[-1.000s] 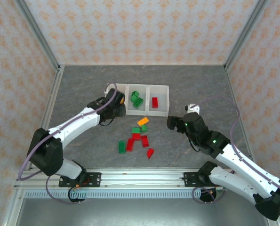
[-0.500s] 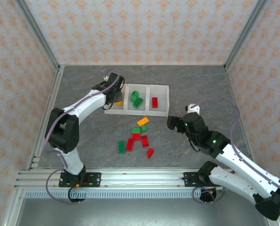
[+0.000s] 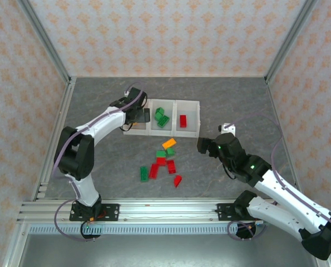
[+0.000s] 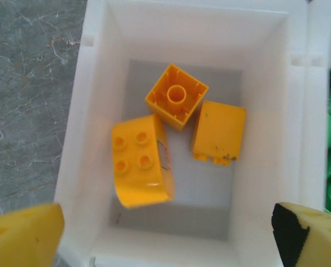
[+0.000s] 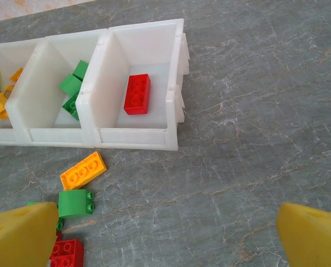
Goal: Sort the legos into containers by color
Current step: Place the lego in the container, then pick up the lego from the middle-left of the table.
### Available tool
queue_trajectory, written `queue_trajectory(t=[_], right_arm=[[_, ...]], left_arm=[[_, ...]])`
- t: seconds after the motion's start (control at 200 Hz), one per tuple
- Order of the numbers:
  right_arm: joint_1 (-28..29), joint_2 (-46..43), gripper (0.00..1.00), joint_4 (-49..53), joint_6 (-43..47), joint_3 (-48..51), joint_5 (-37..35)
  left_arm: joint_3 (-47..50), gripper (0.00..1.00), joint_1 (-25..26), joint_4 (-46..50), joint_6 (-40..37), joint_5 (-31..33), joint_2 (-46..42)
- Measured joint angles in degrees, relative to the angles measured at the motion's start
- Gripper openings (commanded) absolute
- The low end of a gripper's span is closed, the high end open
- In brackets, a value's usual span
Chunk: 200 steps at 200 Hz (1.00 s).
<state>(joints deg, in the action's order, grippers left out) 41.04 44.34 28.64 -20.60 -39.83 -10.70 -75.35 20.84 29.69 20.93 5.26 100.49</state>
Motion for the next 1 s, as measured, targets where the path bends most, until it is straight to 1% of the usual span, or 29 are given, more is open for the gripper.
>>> queue_trajectory(t=[0.13,0.225,0.305,0.37,0.425,0.506,0.661,0.801,0.886,1.001], right_arm=[[0.0,0.79,1.0,-0.02,0.0,0.0,0.0],[0.0,1.18,1.0,0.0,0.0,0.0,0.0],[0.0,1.2,1.0,-0.02,0.0,0.02,0.0],[0.0,1.22,1.0,-0.02,0.0,0.02,0.02],[0.0,1.22,1.0,-0.04,0.0,0.09,0.04],[0.0,1.36,1.0,-0.07,0.0,0.13,0.07],[0.0,2.21,1.0,-0.04,0.0,0.13,0.22],[0.0,2.8,1.0,-0.11,0.02,0.13,0.28],[0.0,3.08,1.0,-0.2,0.02,0.15,0.48],[0.0,3.08,1.0,-0.24,0.0,0.15,0.66]], left_arm=[[6.56,0.99,0.17,-1.33,0.85,-1.38,-8.35],[11.69,0.99,1.9,-1.81,2.8,-1.29,-14.45],[15.8,0.99,5.84,-1.64,5.27,-0.5,-18.38],[19.37,0.98,10.27,-1.53,8.11,-0.26,-21.0],[22.84,0.96,14.25,-1.55,11.28,-0.31,-23.1],[28.15,0.94,18.45,-1.22,16.13,-0.61,-25.99],[37.31,0.9,24.74,-0.46,24.94,-0.85,-29.79],[42.64,0.89,29.62,-0.42,30.51,-2.25,-30.01],[44.11,0.88,30.99,-0.83,33.18,-2.56,-30.62],[45.11,0.86,31.3,-0.96,35.19,-3.15,-31.8]])
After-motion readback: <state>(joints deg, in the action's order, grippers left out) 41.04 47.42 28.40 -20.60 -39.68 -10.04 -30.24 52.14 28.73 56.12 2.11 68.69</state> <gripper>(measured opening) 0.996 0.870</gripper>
